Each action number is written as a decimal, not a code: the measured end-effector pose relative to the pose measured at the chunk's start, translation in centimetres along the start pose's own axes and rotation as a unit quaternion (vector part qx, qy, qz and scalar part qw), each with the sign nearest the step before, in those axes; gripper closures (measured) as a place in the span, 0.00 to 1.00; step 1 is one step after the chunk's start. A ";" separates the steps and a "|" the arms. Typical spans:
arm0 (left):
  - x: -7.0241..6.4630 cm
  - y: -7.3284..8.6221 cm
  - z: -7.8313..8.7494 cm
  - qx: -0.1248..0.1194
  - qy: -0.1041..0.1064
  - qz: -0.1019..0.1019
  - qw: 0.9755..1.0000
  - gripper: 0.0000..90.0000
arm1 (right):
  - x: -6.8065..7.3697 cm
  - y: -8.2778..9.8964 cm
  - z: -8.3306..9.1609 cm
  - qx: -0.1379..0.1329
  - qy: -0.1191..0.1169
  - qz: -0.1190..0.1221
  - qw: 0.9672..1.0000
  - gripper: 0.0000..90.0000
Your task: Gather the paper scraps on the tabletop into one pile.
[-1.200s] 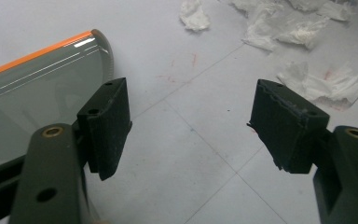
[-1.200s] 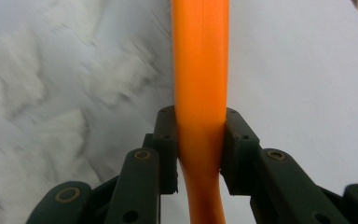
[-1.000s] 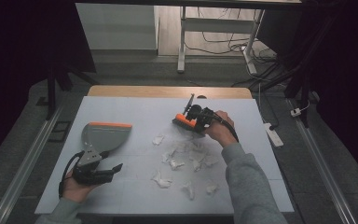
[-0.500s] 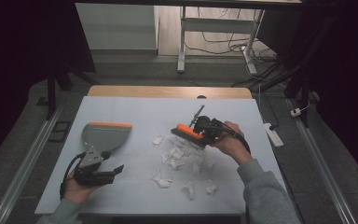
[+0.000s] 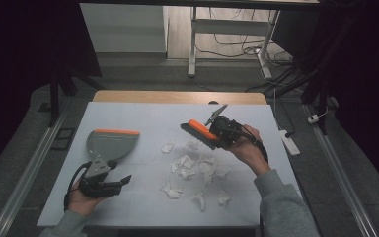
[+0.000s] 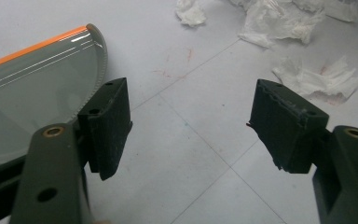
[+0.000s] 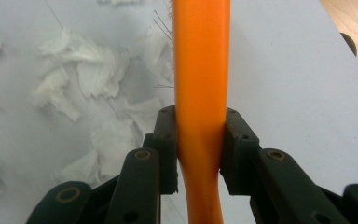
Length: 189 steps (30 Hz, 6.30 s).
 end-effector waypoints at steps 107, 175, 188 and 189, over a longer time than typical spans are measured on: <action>-0.3 0.4 -0.5 0.009 -0.005 -0.007 1.000 0.33 | 6.2 0.4 1.7 -0.063 -0.104 -0.037 0.992 0.79; 0.4 0.7 -0.4 0.012 -0.012 0.000 1.000 0.33 | 14.6 6.4 1.4 0.076 -0.154 0.058 0.983 0.79; 0.5 0.8 -0.3 0.011 -0.011 0.000 1.000 0.33 | 9.4 3.8 2.8 0.007 -0.102 0.023 0.994 0.79; 0.5 0.8 -0.3 0.011 -0.012 0.000 1.000 0.33 | 9.1 4.0 3.6 0.002 -0.099 0.022 0.995 0.79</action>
Point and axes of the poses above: each handheld gripper's, and its own axes: z roughly backward along the jaws, y roughly out of its underside, x roughly to its left, the point moved 10 cm from there along -z, roughly forward along the jaws, and after that the axes turned 4 degrees about -x, right-handed, at the moved point
